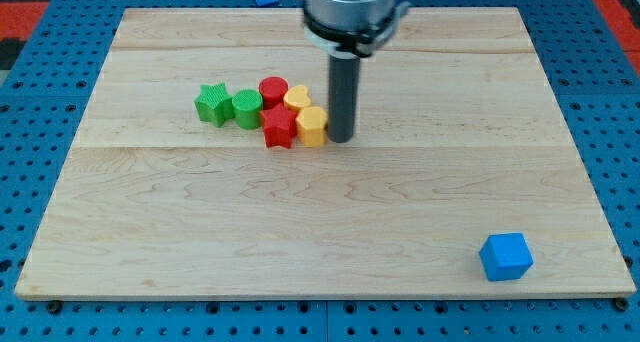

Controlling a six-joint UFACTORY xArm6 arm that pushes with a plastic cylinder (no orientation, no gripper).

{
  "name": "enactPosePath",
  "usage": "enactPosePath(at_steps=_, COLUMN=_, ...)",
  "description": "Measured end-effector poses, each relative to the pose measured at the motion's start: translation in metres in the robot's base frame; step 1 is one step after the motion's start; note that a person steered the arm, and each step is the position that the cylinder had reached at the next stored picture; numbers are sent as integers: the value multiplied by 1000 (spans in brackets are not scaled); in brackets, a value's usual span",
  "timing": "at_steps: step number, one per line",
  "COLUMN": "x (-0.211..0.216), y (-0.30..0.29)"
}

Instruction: Place the blue cube towards the top right side of the yellow hexagon

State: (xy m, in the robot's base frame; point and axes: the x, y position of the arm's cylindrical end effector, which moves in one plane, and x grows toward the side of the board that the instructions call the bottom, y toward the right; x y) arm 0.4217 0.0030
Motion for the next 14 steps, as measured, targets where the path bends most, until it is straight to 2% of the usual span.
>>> enactPosePath(at_steps=1, x=-1, y=56)
enactPosePath(at_steps=2, x=2, y=169)
enactPosePath(at_steps=3, x=41, y=199)
enactPosePath(at_steps=5, x=180, y=227)
enactPosePath(at_steps=6, x=197, y=184)
enactPosePath(at_steps=9, x=100, y=142)
enactPosePath(at_steps=11, x=17, y=39)
enactPosePath(at_steps=14, x=4, y=53)
